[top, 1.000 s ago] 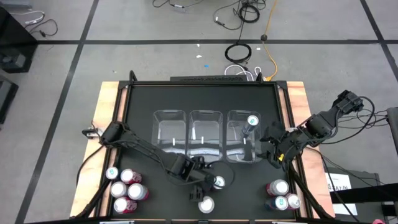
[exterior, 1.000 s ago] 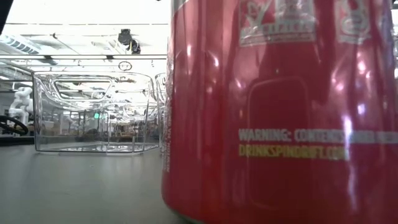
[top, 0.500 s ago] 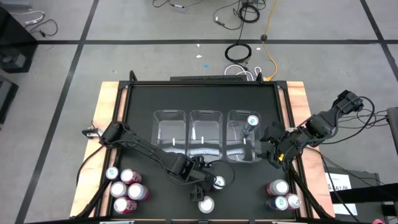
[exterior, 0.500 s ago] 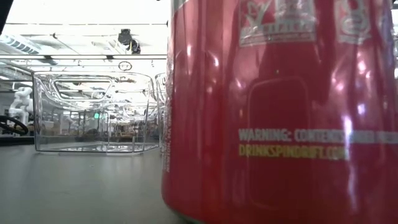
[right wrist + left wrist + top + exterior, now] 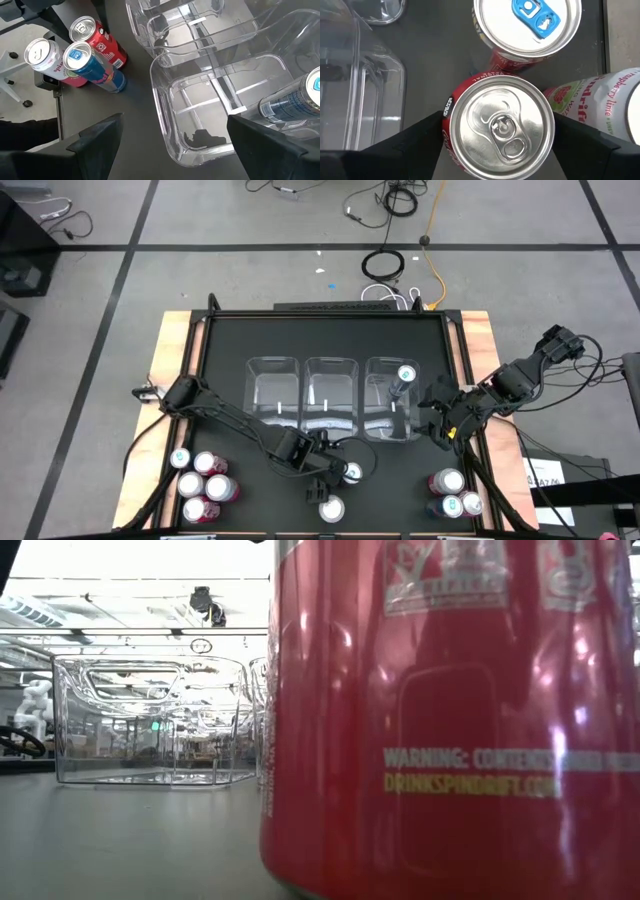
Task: Sort soda cans
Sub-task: Put the top center red soda can into the center transparent bin
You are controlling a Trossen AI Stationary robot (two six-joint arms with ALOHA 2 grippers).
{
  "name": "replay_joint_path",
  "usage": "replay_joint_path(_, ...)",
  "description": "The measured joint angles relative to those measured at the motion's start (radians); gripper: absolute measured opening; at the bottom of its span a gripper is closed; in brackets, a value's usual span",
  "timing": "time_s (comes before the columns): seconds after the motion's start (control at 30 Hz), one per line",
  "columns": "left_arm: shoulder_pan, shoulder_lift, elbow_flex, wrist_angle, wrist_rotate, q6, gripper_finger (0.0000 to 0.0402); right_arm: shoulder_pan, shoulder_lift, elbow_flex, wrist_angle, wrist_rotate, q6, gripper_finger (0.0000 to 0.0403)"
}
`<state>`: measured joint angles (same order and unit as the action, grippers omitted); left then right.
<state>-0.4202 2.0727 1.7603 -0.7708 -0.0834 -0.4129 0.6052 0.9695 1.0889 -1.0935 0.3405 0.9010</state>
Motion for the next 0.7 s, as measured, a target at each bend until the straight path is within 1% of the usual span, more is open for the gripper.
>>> replay_joint_path(0.23,0.001,-0.021,-0.002,-0.015,-0.005,0.000,0.0335,0.000,0.000,0.000,0.000,-0.001,0.001,0.0350)
replay_joint_path(0.47,0.007,-0.090,-0.002,-0.018,-0.005,-0.026,0.0335,0.000,0.000,0.000,-0.003,-0.001,0.000,0.0350)
replay_joint_path(0.7,0.030,-0.179,-0.002,-0.063,-0.008,-0.026,0.0336,0.000,0.000,0.000,-0.010,-0.001,0.000,0.0350)
